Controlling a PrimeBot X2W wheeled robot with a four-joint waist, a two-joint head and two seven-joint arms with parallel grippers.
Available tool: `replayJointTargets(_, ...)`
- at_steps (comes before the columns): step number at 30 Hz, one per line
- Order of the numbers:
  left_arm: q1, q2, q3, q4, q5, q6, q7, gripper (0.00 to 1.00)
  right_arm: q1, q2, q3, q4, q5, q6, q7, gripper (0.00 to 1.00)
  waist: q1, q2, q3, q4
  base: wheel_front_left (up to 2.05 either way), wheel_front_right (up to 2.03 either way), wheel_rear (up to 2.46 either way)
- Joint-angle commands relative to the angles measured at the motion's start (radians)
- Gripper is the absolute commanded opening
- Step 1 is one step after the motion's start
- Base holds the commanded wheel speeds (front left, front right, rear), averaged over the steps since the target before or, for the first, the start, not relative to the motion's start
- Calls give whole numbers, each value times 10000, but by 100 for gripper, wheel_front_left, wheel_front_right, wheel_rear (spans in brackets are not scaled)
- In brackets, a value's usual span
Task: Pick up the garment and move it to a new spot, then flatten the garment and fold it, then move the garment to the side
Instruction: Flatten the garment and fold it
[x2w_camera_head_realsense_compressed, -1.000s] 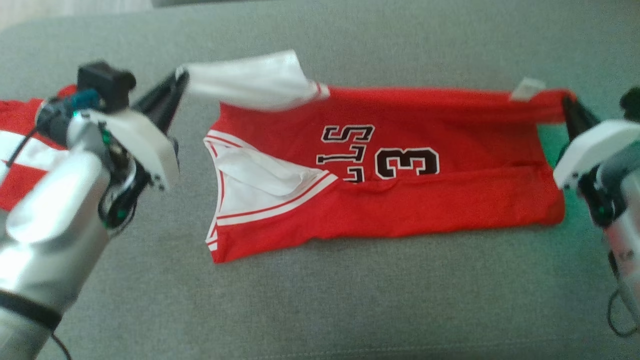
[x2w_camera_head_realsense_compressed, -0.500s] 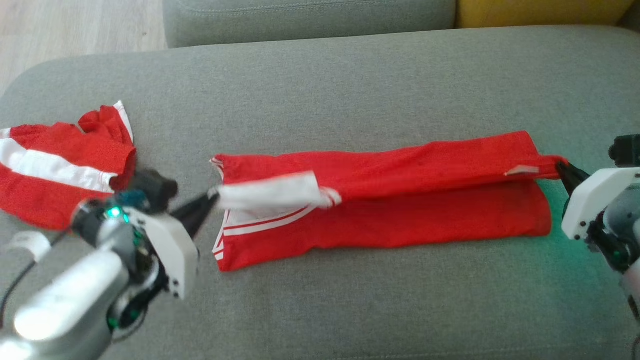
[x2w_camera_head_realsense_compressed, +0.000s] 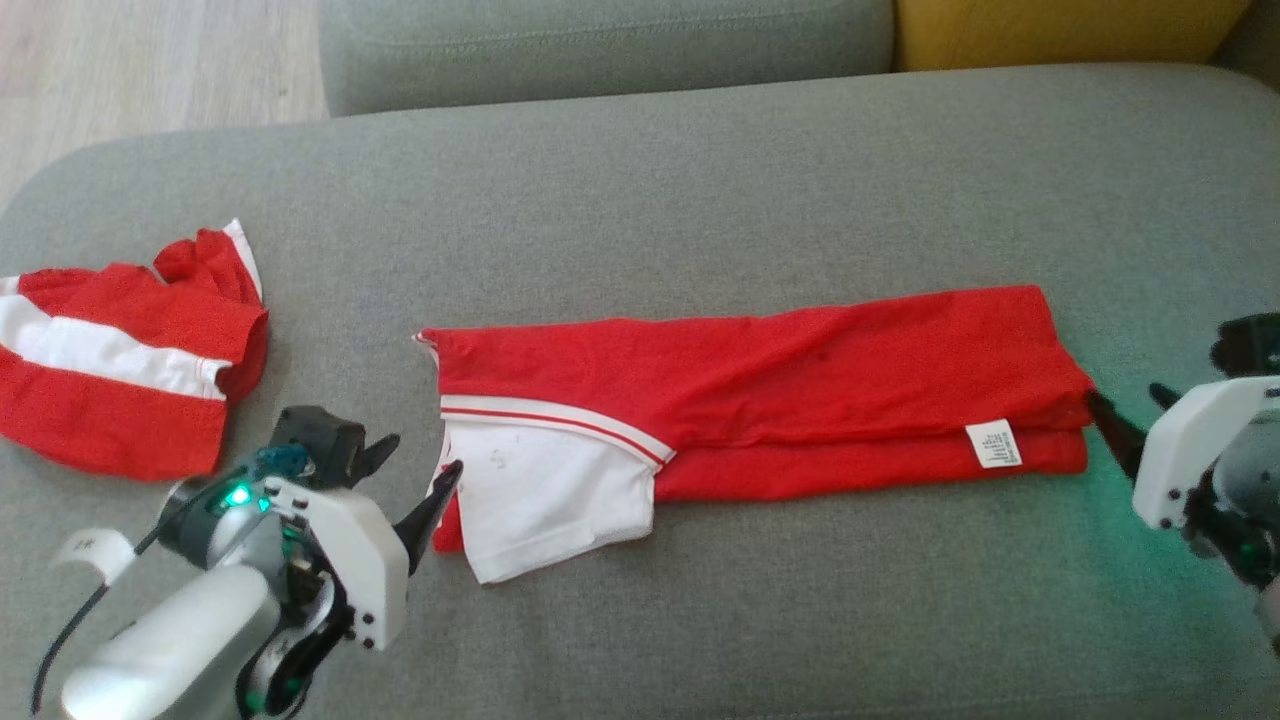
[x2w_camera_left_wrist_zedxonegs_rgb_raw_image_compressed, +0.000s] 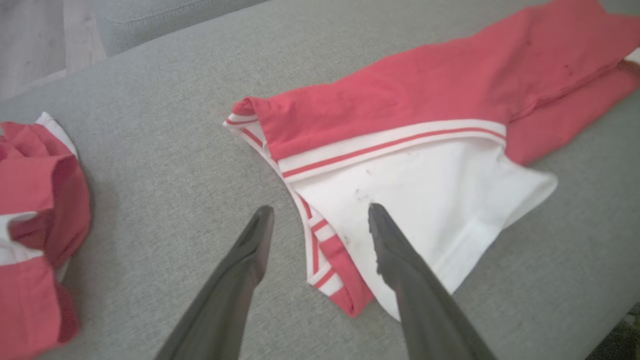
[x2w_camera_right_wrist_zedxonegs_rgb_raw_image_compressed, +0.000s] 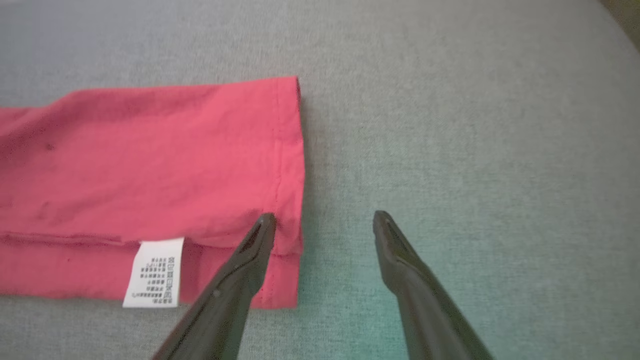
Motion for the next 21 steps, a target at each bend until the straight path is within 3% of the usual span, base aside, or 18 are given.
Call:
replayJointTargets(1, -356, 232, 638, -179, -103, 82, -176, 100, -25, -277, -69, -365, -34, -9, -131, 100, 1, 0, -59, -10, 0, 0, 0)
replayJointTargets(6, -278, -90, 1314, -29, -402, 587, -1133, 100, 114, 193, -849, -765, -142, -9, -912, 100, 1, 0, -394, 17, 0, 0, 0)
replayJointTargets(12, 218, -977, 3224, -67, -1350, 1266, -2979, 100, 548, 1177, -2134, -1572, -316, -9, -2502, 100, 1, 0, -914, 75, 0, 0, 0)
replayJointTargets(17, 1120, -2044, 5401, -917, -845, 1183, -3118, 100, 1249, 2030, -2822, -2601, -901, -9, -3571, 100, 1, 0, -1078, 122, 0, 0, 0)
replayJointTargets(21, 2307, -2894, 6285, -1225, 152, 646, -3121, 100, 1933, 2518, -3146, -3345, -1902, -9, -4453, 100, 1, 0, -1149, 114, 0, 0, 0)
